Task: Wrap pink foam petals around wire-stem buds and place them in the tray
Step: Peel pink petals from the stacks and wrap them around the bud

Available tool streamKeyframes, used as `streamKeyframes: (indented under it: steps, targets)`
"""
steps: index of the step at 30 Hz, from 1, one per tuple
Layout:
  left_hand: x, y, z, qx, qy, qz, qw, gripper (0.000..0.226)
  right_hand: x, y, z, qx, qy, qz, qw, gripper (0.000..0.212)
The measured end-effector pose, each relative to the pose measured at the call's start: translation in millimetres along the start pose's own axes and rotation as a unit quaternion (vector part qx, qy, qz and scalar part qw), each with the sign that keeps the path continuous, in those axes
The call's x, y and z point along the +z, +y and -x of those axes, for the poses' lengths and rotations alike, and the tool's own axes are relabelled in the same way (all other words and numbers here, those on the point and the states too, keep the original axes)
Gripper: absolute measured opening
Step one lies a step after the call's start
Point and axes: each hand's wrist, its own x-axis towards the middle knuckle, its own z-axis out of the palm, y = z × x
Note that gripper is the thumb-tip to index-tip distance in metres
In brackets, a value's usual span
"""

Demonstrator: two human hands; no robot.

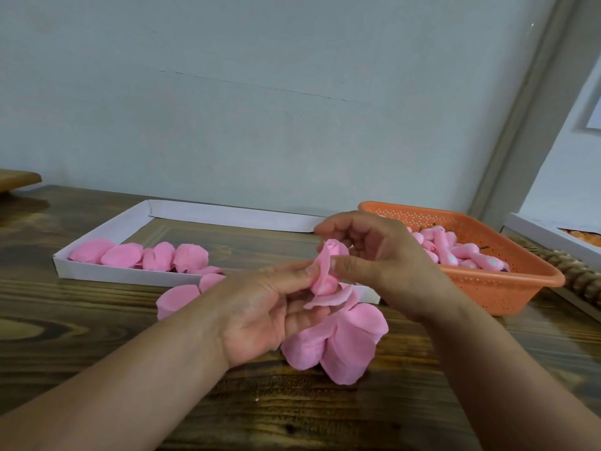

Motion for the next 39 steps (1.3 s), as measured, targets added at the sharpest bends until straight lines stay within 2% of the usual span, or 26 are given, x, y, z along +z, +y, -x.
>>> streamKeyframes:
  steps: [6,9,11,19,29,34,37,39]
  targets:
    - [-3,-1,1,-0.056,-0.039,-0.033,0.997,0.026,-17,-2,2,-0.03,-0.117,0.027,0.992,0.025]
    - [-2,0,2,-0.085,-0.053,0.0,0.995,0.025,-17,1,2,-0.054,-0.128,0.003,0.99,0.009]
    - [0,1,3,-0.099,-0.05,0.018,0.994,0.024,-16,2,2,-0.055,-0.127,-0.02,0.99,0.006]
    - [1,2,3,-0.109,-0.044,0.0,0.993,0.024,-17,-2,3,-0.041,-0.174,-0.02,0.984,0.02]
    - [-4,3,1,-0.099,-0.05,0.009,0.994,0.028,-10,-3,3,-0.02,-0.124,-0.009,0.992,0.013]
    - [-2,2,3,-0.081,-0.033,-0.011,0.996,0.021,-6,-5,3,-0.016,-0.121,0.007,0.992,0.01]
    - [-1,4,4,-0.076,-0.013,0.001,0.997,0.019,-10,-9,4,-0.004,-0.139,0.03,0.99,0.021]
    - [0,5,4,-0.073,0.005,0.023,0.997,0.017,-17,-14,6,0.006,-0.175,0.041,0.984,0.038]
